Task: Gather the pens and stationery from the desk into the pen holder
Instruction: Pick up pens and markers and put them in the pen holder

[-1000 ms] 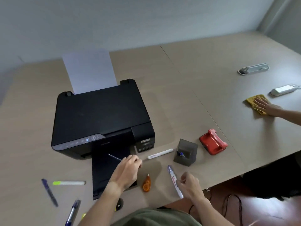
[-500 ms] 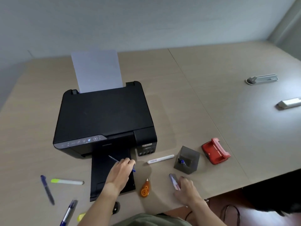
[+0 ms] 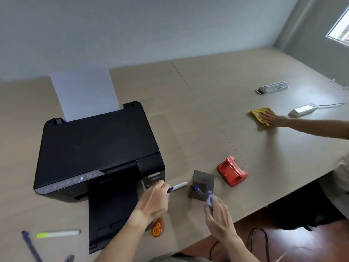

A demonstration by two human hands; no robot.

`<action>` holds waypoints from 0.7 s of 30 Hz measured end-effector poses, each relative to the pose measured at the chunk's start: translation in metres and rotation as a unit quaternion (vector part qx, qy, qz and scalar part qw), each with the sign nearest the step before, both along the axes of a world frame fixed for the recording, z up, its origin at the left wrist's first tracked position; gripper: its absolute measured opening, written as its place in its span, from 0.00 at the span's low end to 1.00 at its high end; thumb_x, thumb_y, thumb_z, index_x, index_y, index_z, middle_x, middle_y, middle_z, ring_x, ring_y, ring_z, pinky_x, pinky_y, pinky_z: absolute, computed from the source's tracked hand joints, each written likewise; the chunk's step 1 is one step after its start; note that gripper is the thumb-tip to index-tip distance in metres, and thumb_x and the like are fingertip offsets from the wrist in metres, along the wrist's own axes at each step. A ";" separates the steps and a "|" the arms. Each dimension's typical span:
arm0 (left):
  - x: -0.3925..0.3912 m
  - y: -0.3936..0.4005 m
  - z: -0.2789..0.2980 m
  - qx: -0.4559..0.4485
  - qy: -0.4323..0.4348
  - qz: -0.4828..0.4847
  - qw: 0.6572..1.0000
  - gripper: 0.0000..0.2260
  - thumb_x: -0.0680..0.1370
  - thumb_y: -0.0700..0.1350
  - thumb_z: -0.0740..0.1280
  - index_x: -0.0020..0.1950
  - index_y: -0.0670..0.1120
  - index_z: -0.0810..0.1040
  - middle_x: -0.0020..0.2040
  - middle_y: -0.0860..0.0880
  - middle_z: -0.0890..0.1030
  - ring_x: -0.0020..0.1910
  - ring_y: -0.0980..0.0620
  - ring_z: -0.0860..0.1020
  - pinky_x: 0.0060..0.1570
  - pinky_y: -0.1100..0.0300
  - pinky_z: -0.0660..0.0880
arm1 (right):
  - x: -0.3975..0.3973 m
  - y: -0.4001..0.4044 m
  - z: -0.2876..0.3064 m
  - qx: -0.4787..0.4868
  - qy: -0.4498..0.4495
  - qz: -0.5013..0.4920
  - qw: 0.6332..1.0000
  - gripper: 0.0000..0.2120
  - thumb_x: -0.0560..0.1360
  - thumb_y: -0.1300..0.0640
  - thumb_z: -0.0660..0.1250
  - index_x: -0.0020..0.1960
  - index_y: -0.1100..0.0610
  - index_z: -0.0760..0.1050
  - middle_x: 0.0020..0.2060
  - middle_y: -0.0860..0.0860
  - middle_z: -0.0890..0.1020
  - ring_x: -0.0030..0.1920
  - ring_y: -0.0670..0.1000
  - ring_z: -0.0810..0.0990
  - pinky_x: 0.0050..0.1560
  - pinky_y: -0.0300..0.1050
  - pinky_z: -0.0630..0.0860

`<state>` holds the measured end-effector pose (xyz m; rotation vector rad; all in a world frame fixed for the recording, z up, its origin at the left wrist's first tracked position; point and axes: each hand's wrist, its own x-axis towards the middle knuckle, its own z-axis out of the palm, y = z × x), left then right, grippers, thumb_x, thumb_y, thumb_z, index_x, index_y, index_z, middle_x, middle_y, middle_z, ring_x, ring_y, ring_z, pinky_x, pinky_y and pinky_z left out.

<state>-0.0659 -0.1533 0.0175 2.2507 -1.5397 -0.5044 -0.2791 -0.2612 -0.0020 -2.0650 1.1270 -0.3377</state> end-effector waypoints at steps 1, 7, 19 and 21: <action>-0.002 -0.008 0.006 -0.024 0.033 0.010 0.999 0.06 0.81 0.46 0.60 0.51 0.48 0.76 0.47 0.52 0.75 0.43 0.53 0.76 0.44 0.58 0.76 | 0.001 -0.002 0.007 -0.024 -0.025 0.001 0.999 0.13 0.78 0.60 0.60 0.39 0.45 0.65 0.33 0.44 0.73 0.35 0.45 0.73 0.36 0.35 0.67; -0.010 -0.050 0.038 -0.113 0.152 0.010 0.982 0.12 0.80 0.42 0.62 0.63 0.52 0.69 0.49 0.51 0.77 0.47 0.54 0.77 0.50 0.60 0.75 | 0.007 -0.028 0.032 -0.103 -0.081 -0.035 0.991 0.09 0.76 0.63 0.64 0.50 0.51 0.67 0.32 0.40 0.71 0.32 0.40 0.72 0.32 0.34 0.63; -0.029 -0.099 0.074 -0.236 0.105 -0.008 0.966 0.08 0.81 0.41 0.63 0.58 0.47 0.70 0.48 0.47 0.81 0.46 0.50 0.79 0.45 0.56 0.77 | 0.033 -0.049 0.050 -0.131 -0.084 -0.080 0.985 0.12 0.75 0.66 0.64 0.53 0.54 0.66 0.30 0.49 0.76 0.25 0.46 0.75 0.24 0.37 0.68; -0.031 -0.098 0.070 -0.217 0.101 -0.013 0.971 0.07 0.81 0.42 0.63 0.58 0.46 0.70 0.47 0.46 0.82 0.45 0.49 0.80 0.44 0.56 0.77 | 0.029 -0.045 0.043 -0.112 -0.063 -0.072 0.989 0.13 0.75 0.64 0.64 0.52 0.50 0.64 0.30 0.49 0.76 0.25 0.45 0.76 0.25 0.37 0.68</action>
